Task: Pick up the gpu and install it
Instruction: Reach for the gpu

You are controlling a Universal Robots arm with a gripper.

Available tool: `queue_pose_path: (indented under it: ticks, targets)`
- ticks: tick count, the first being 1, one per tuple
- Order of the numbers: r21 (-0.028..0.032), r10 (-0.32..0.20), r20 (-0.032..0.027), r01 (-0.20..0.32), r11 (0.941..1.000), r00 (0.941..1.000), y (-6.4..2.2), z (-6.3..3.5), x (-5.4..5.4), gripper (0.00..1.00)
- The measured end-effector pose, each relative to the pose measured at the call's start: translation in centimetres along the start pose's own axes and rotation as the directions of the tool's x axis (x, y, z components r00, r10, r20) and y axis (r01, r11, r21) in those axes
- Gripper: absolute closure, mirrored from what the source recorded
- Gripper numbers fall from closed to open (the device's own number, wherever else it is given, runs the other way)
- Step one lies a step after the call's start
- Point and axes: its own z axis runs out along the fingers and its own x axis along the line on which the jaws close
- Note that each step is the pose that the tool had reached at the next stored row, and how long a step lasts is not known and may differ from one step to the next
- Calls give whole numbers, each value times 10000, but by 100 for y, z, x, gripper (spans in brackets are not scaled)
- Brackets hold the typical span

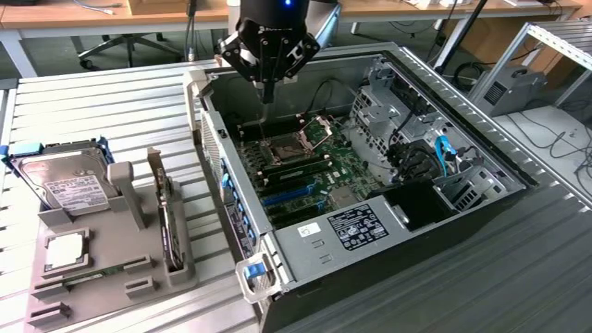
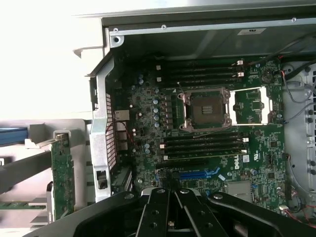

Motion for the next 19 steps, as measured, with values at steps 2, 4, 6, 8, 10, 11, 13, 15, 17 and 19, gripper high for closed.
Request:
queue_pose_path:
  ticks: [2, 4, 6, 8, 10, 11, 13, 15, 17, 19]
  targets:
    - [0, -1, 0, 1, 10000, 10000, 0, 0, 3, 89]
    - [-1, -1, 0, 1, 10000, 10000, -1, 0, 7, 89]
    - [0, -1, 0, 1, 10000, 10000, -2, 0, 22, 89]
    - [0, -1, 0, 1, 10000, 10000, -2, -1, 24, 89]
    - [0, -1, 0, 1, 10000, 10000, -2, -1, 27, 89]
    - [-1, -1, 1, 1, 10000, 10000, -3, -1, 40, 89]
    - [0, -1, 0, 1, 10000, 10000, -5, -2, 60, 89]
    - [-1, -1, 0, 1, 10000, 10000, -5, -1, 64, 89]
    - [0, -1, 0, 1, 10000, 10000, -5, -2, 67, 89]
    - [0, 0, 0, 0, 10000, 10000, -5, -2, 70, 89]
